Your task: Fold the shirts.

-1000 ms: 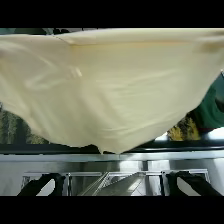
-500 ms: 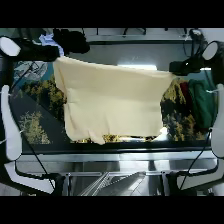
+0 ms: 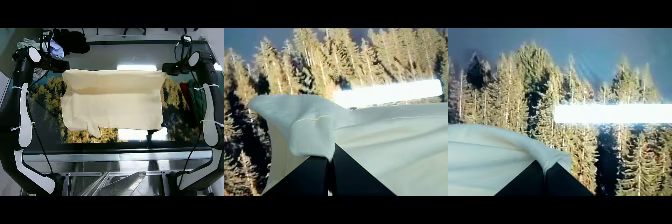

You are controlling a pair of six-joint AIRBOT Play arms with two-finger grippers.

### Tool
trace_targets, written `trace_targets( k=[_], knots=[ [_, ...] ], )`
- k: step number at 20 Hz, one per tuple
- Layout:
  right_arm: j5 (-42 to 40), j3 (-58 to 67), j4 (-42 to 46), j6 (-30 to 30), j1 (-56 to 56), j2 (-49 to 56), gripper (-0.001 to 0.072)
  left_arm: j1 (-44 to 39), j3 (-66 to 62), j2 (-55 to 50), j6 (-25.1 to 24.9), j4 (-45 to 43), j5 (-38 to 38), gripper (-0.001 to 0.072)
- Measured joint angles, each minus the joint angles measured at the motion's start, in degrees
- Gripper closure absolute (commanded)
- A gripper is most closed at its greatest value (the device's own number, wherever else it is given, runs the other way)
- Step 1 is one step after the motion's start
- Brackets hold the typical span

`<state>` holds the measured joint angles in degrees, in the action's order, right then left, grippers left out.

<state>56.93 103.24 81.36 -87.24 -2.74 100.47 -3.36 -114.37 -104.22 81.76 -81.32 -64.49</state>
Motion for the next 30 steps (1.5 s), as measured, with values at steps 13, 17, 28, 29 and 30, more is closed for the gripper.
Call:
trace_targets(
  k=[13, 17, 28, 29, 30],
  knots=[
    [24.4, 0.0, 1.6, -4.5, 0.0, 3.4, 0.0691, -1.3, 0.1, -5.3, 2.0, -5.5, -20.9, 0.0697],
    [28.2, 0.0, 1.6, -6.5, 0.0, 4.7, 0.0296, -1.7, 0.1, -7.9, 3.8, -5.6, -24.6, 0.0697],
    [36.2, -1.6, -1.3, -4.7, -0.8, -0.7, 0.0013, 2.2, 1.9, 0.4, 10.4, -6.8, -29.7, 0.0055],
    [36.4, -3.0, -2.3, -4.2, -1.2, -1.9, 0.0013, 3.0, 4.4, 2.8, 10.8, -7.0, -30.0, 0.0054],
    [36.5, -5.1, -3.5, -3.6, -1.9, -3.2, 0.0013, 3.7, 7.9, 5.4, 10.8, -7.0, -30.0, 0.0055]
  ],
)
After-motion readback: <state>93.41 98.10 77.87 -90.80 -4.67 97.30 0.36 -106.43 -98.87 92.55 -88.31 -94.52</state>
